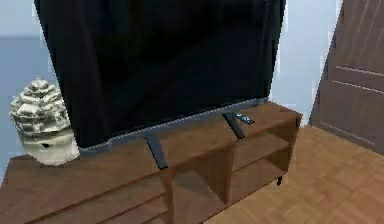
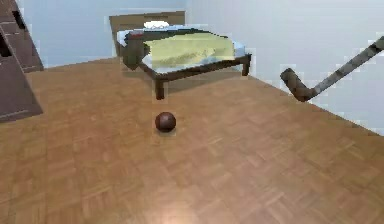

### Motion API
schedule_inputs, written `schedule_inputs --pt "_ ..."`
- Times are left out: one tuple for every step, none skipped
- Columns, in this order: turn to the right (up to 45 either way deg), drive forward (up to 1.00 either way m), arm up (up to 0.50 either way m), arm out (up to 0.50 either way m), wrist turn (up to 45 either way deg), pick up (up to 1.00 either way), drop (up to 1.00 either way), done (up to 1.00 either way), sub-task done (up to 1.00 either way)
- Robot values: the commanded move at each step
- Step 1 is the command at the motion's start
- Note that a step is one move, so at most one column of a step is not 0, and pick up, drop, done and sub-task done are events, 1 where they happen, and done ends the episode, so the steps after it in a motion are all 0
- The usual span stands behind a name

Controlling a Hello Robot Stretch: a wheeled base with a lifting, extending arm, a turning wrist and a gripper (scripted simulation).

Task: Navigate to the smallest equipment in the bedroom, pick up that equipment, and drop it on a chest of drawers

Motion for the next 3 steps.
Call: schedule_inputs --pt "45.0 0.0 0.0 0.0 0.0 0.0 0.0 0.0 0.0" --pt "42.0 0.0 0.0 0.0 0.0 0.0 0.0 0.0 0.0" --pt "0.0 0.85 0.0 0.0 0.0 0.0 0.0 0.0 0.0"
